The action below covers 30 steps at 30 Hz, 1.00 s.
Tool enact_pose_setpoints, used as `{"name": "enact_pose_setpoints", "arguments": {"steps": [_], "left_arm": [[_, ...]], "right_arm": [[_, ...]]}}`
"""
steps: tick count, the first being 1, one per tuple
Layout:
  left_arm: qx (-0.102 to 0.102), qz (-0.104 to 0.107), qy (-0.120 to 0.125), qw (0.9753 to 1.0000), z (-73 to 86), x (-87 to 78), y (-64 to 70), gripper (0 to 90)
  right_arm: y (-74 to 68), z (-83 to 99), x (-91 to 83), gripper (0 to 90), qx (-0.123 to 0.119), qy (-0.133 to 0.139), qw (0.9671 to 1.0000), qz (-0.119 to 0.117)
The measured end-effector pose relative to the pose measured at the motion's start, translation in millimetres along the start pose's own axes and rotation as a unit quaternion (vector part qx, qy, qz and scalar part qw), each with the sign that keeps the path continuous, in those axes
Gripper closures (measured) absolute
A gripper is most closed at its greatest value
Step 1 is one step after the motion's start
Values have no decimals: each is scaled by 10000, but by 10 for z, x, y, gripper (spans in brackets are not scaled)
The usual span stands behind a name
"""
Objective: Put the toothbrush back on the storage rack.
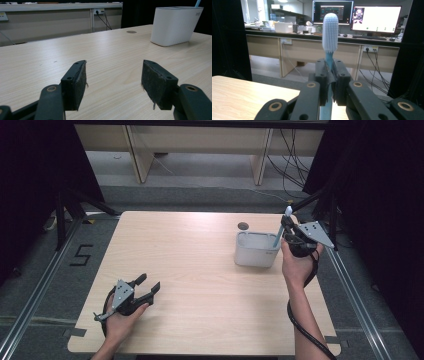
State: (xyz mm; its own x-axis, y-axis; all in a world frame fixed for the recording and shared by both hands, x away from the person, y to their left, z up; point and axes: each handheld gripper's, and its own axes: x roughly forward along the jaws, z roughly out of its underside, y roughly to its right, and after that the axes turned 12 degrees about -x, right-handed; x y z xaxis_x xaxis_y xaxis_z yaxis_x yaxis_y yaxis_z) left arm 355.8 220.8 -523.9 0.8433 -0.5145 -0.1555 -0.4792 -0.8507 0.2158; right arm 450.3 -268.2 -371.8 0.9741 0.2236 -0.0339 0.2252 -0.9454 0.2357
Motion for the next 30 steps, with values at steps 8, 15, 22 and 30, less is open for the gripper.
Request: {"name": "enact_pose_setpoints", "arguments": {"steps": [8, 15, 22, 30], "left_arm": [[-5, 8, 10, 10000, 1, -1, 2, 365], [-8, 3, 12, 10000, 2, -2, 3, 365], [-16, 9, 15, 10000, 2, -3, 4, 365], [-6, 7, 13, 10000, 2, -3, 3, 365]], "right_arm": [[-15, 50, 26, 847, 7, -54, 10000, -13], [-36, 110, 48, 846, 4, -125, 9999, -21], [-48, 157, 73, 846, -18, -161, 9999, -48], [-48, 231, 76, 846, -5, -260, 9997, -35]]}}
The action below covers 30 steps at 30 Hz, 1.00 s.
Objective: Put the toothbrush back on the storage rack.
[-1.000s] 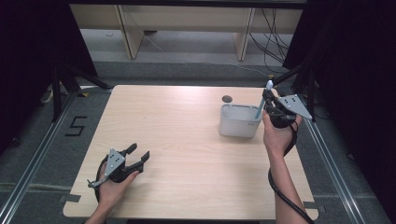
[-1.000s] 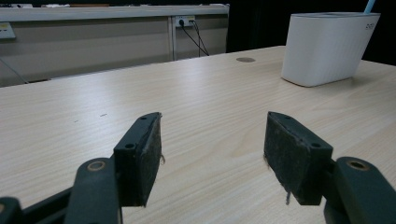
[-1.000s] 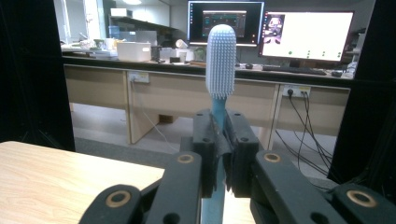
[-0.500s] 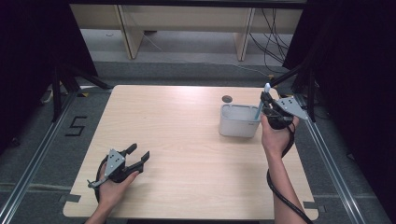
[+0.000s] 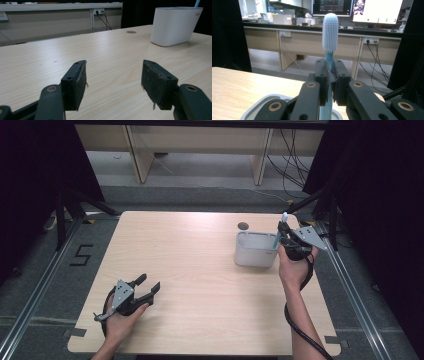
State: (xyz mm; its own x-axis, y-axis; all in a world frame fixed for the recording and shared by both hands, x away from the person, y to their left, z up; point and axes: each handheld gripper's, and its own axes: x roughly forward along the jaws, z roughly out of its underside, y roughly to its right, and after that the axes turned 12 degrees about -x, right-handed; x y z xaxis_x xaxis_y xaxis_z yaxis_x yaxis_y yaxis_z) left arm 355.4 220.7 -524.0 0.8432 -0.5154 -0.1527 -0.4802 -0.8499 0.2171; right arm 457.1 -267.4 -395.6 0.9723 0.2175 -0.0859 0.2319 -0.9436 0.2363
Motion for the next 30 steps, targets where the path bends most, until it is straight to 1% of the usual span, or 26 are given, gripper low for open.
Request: {"name": "enact_pose_setpoints", "arguments": {"steps": [1, 2, 4, 5, 7, 8, 9, 10, 11, 12, 13, 14, 15, 16, 17, 18, 19, 21, 22, 23, 24, 25, 27, 28, 29, 30], "left_arm": [[-10, -3, 5, 10000, 1, 0, 1, 365], [-8, -2, 3, 10000, 1, -1, 1, 365], [-7, 9, 9, 10000, 1, -1, 1, 365], [-8, 1, 4, 10000, 1, -1, 2, 365], [-7, 1, 4, 10000, 1, -1, 1, 365], [-8, 2, 2, 10000, 1, -1, 1, 366], [-14, 1, 4, 10000, 1, -1, 1, 365], [-16, -1, 1, 10000, 1, -1, 1, 365], [-12, 0, -1, 10000, 1, -1, 0, 366], [-15, 0, 1, 10000, 1, -1, 0, 365], [-15, 1, 2, 10000, 1, -1, 1, 365], [-16, 1, 3, 10000, 1, -1, 1, 365], [-14, -1, 2, 10000, 1, -1, 1, 365], [-14, -2, 0, 10000, 1, -1, 1, 365], [-6, -1, 0, 10000, 1, -1, 1, 366], [-8, 1, 3, 10000, 1, 0, 2, 366], [-8, 12, 11, 10000, 2, 1, 2, 366], [-2, 6, -2, 10000, 1, 0, 2, 366], [-4, 5, 1, 10000, 1, 0, 2, 366], [-1, 5, -1, 10000, 1, 0, 2, 366], [-4, 8, 4, 10000, 1, 0, 2, 366], [-3, 7, 1, 10000, 1, 0, 2, 366], [-5, 7, 3, 10000, 1, 0, 2, 366], [-9, 9, 4, 10000, 2, 0, 3, 366], [-5, 10, 4, 10000, 2, 0, 4, 366], [-3, 9, 0, 10000, 1, 0, 3, 366]], "right_arm": [[1, 6, 1, 846, -20, -18, 10000, 6], [-11, 15, 4, 846, 35, -13, 10000, -1], [-18, 34, 10, 846, 73, -35, 10000, -22], [-17, 44, 10, 846, 15, -46, 10000, -5], [-19, 60, 12, 846, -6, -64, 10000, -11], [-33, 72, 13, 846, 72, -83, 9999, -21], [-26, 81, 10, 846, 23, -133, 9999, -43], [-30, 92, 12, 846, 19, -108, 9999, -3], [-38, 103, 14, 846, 94, -125, 9999, -32], [-30, 114, 20, 846, 36, -110, 9999, -33], [-28, 126, 21, 846, 20, -105, 9999, -8], [-27, 136, 20, 846, 9, -139, 9999, -32], [-42, 141, 17, 846, 117, -174, 9998, -24], [-29, 153, 22, 846, 30, -150, 9999, -14], [-32, 160, 16, 846, 48, -182, 9998, -14], [-44, 167, 15, 845, 133, -211, 9997, -43], [-31, 179, 23, 846, 38, -172, 9998, -29], [-39, 189, 16, 845, 88, -219, 9997, -27], [-35, 197, 20, 845, 42, -185, 9998, -1], [-45, 201, 13, 845, 113, -243, 9996, -20], [-31, 206, 15, 845, 31, -252, 9997, -22], [-39, 214, 16, 845, 93, -233, 9997, -35], [-32, 228, 17, 844, 53, -264, 9996, -24], [-37, 239, 25, 844, 96, -195, 9998, -43], [-37, 245, 15, 844, 84, -257, 9996, -11], [-39, 252, 18, 844, 113, -284, 9995, -48]]}}
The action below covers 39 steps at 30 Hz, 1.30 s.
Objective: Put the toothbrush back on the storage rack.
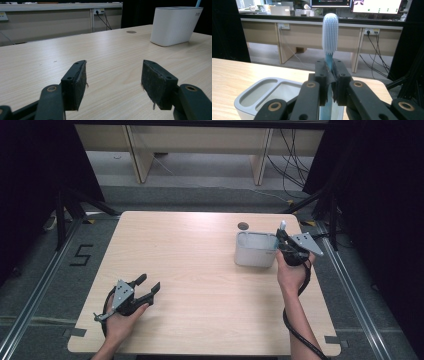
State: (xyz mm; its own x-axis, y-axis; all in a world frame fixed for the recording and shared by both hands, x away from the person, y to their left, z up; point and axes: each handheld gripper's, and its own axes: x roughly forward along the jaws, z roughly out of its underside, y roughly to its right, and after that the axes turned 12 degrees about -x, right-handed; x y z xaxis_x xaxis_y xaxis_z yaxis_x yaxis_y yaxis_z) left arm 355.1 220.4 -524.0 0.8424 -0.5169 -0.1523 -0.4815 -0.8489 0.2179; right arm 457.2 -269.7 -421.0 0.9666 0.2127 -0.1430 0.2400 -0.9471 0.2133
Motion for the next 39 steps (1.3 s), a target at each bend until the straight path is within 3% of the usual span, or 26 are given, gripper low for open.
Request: {"name": "enact_pose_setpoints", "arguments": {"steps": [8, 9, 10, 11, 18, 21, 22, 27, 39], "left_arm": [[-5, -5, -6, 10000, 0, 1, 1, 366], [-5, -6, -8, 10000, 0, 1, 1, 366], [-4, -5, -7, 10000, 0, 1, 1, 366], [-4, -4, -6, 10000, 0, 1, 1, 366], [-2, -1, -4, 10000, 0, 0, 1, 366], [-6, 2, 4, 10000, 0, 0, 0, 366], [-3, 2, 6, 10000, 0, 0, -1, 366], [-7, -4, -3, 10000, 1, -2, 2, 366], [-5, 8, 21, 10000, 2, 0, 0, 366]], "right_arm": [[6, 67, 2, 843, -17, -23, 10000, 33], [-6, 74, 1, 843, 75, -28, 10000, 34], [6, 81, -1, 843, -5, -33, 10000, 48], [-2, 84, -6, 843, 76, -92, 9999, 34], [6, 113, 2, 842, 4, -47, 10000, 46], [-16, 130, 2, 842, 130, -121, 9998, 33], [1, 141, 10, 842, 9, -78, 10000, 27], [-15, 174, 13, 842, 96, -149, 9998, -39], [-45, 239, 35, 841, 26, -237, 9997, -27]]}}
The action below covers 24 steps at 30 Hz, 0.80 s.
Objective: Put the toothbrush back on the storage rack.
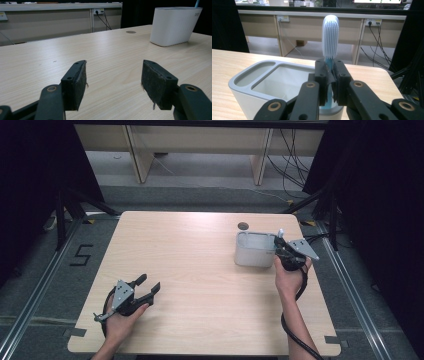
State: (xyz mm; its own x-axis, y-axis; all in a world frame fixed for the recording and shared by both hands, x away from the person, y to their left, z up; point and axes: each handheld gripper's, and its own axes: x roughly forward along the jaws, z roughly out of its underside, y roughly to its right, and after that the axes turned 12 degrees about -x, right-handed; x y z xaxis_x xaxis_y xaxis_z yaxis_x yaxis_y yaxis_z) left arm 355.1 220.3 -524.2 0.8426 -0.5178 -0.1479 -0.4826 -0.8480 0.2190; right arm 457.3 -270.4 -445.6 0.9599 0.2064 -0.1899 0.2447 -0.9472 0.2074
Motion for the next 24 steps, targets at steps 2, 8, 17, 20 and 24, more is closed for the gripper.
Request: {"name": "enact_pose_setpoints", "arguments": {"steps": [2, 8, 17, 20, 24], "left_arm": [[-1, 2, 4, 10000, 0, 1, 0, 366], [-1, -9, -20, 10000, -1, -5, 3, 366], [12, -8, -27, 10000, 0, -7, 5, 366], [14, -7, -24, 10000, 0, -7, 6, 366], [17, -8, -29, 10000, 0, -7, 7, 366]], "right_arm": [[-11, 15, 8, 841, 41, 7, 10000, -7], [-13, 22, 11, 833, 29, -21, 10000, -20], [-38, 7, -25, 552, -181, -64, 9995, 242], [-45, 1, -34, 465, -215, -127, 9993, 292], [-85, 2, -53, 399, -218, -242, 9991, 261]]}}
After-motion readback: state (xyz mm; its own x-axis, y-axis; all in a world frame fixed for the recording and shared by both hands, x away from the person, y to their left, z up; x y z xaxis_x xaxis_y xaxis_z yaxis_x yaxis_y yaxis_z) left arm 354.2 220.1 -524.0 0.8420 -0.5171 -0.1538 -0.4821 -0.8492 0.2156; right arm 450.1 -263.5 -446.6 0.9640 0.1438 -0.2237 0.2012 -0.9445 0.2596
